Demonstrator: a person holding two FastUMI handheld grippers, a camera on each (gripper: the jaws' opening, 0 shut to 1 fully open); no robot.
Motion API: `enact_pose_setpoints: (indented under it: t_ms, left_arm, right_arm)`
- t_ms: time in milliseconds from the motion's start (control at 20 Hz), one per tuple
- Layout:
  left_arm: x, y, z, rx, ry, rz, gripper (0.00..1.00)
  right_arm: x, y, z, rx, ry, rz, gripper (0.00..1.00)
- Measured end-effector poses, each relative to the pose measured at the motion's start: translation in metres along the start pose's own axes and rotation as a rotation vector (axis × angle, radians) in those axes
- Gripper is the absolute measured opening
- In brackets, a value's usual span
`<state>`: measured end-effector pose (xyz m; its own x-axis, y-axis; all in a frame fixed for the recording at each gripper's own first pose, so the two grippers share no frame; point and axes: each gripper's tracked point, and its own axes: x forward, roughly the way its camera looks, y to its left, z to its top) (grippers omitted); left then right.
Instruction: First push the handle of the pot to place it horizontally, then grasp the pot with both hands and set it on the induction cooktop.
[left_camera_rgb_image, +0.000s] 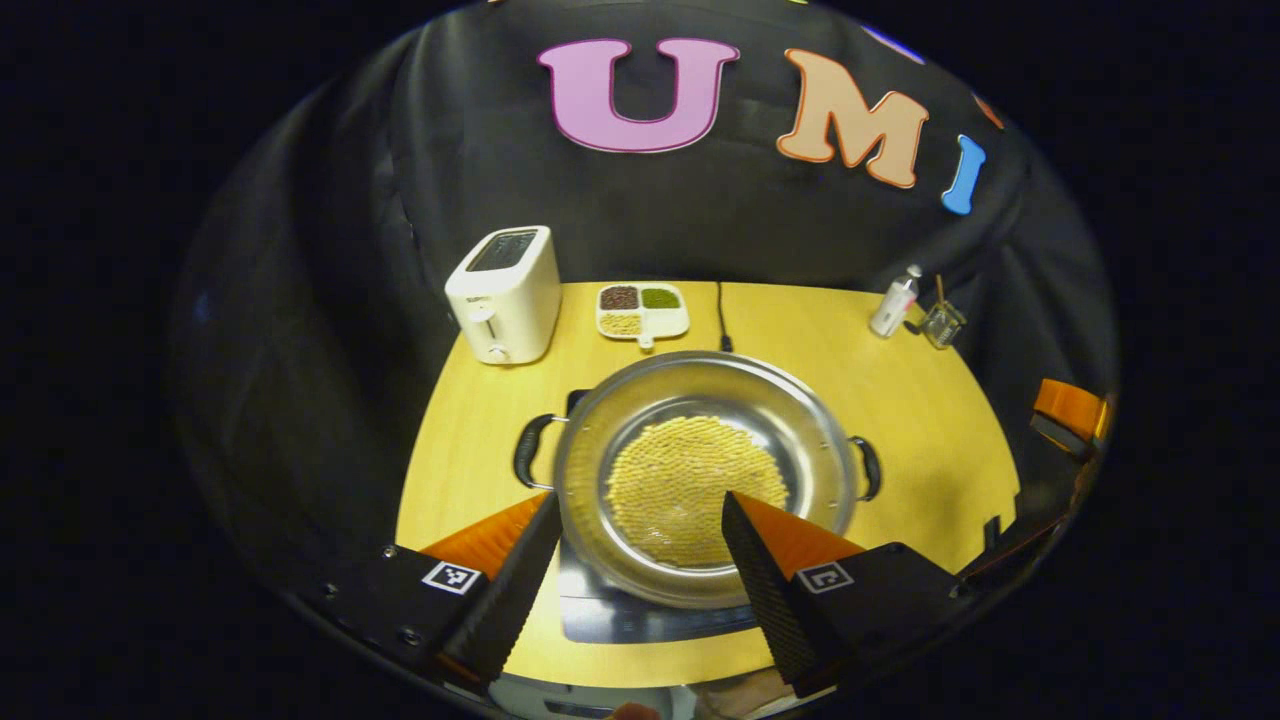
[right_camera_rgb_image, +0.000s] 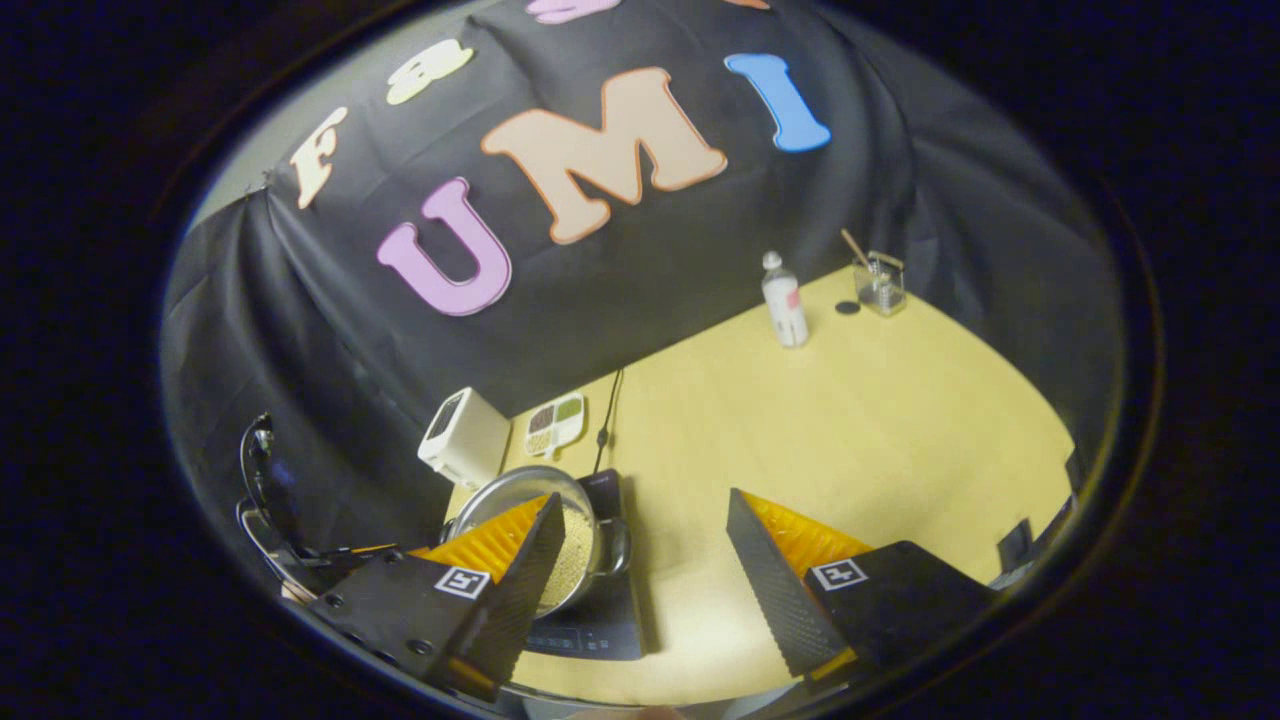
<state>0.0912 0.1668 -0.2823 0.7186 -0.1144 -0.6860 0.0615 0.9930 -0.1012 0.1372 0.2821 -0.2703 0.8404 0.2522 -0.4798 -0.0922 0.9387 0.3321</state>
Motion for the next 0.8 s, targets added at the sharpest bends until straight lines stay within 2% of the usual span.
enact_pose_setpoints:
  t_ms: [100,200,250,300,550,800]
  left_arm:
    - [-0.015,-0.044,0.021,0.005,-0.050,-0.040,0.97]
    - [-0.033,-0.076,0.049,0.036,-0.125,-0.040,0.97]
    - [-0.041,-0.088,0.061,0.051,-0.169,-0.034,0.97]
    - [-0.052,-0.101,0.075,0.063,-0.216,-0.024,0.97]
    - [-0.105,-0.146,0.135,0.098,-0.490,0.106,0.96]
    - [-0.147,-0.197,0.142,0.068,-0.642,0.141,0.94]
  right_arm:
    - [-0.023,-0.012,0.031,-0.042,-0.065,-0.004,0.92]
    - [-0.047,-0.025,0.067,-0.077,-0.137,-0.001,0.92]
    - [-0.058,-0.031,0.083,-0.095,-0.169,0.001,1.00]
    - [-0.069,-0.039,0.100,-0.119,-0.196,0.002,0.92]
    - [-0.125,-0.061,0.172,-0.243,-0.344,0.028,0.92]
    - [-0.174,-0.081,0.202,-0.304,-0.417,0.045,0.92]
